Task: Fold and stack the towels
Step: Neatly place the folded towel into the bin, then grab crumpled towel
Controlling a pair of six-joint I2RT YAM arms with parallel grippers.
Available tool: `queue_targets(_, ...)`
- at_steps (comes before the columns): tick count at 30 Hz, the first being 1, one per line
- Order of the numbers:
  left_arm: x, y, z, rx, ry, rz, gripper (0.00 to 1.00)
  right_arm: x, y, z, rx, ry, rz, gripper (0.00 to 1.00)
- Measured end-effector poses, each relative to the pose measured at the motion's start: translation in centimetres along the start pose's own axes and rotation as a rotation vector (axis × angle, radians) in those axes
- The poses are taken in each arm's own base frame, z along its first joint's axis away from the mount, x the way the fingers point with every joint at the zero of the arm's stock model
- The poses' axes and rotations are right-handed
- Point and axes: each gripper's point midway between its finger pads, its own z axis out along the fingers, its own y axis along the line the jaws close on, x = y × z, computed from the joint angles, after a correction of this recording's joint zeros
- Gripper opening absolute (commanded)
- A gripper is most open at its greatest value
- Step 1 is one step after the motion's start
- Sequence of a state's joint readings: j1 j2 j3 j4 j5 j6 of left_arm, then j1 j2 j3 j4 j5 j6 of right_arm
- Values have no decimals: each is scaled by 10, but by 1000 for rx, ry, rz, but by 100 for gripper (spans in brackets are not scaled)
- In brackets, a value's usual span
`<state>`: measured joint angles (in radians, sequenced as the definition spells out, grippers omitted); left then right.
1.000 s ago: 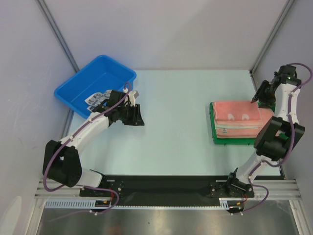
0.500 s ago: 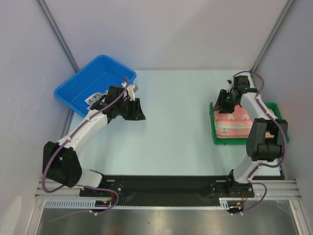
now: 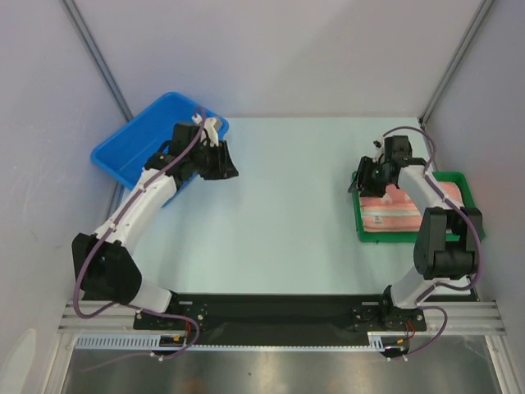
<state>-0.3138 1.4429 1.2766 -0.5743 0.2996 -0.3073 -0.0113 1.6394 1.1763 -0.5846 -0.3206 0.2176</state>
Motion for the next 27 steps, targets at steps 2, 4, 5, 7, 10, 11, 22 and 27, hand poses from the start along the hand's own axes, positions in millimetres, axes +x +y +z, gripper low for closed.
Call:
queue_targets(2, -27, 12, -3, -40, -47, -17, 45, -6, 7, -9, -6, -37, 0, 54)
queue_targets(4, -54, 30, -9, -95, -111, -38, 46, -15, 10, -18, -11, -81, 3, 56)
queue_targets(5, -68, 40, -15, -123, -147, -51, 47, -21, 10, -21, -10, -110, 6, 56)
queue_targets(7, -96, 66, -29, -191, -226, -82, 47, -36, 6, -26, -4, -164, 18, 54)
queue_targets(10, -130, 102, -46, -269, -328, -123, 47, -62, -5, -23, 4, -236, 46, 48)
queue_targets(11, -139, 115, -50, -289, -353, -141, 47, -71, -10, -20, 7, -250, 56, 46)
queue_targets(22, -119, 220, -18, -418, -280, -303, 46, -63, -70, 41, 103, -169, 156, 45)
queue_targets(27, -119, 222, -17, -420, -283, -300, 46, -66, -76, 32, 106, -195, 165, 48)
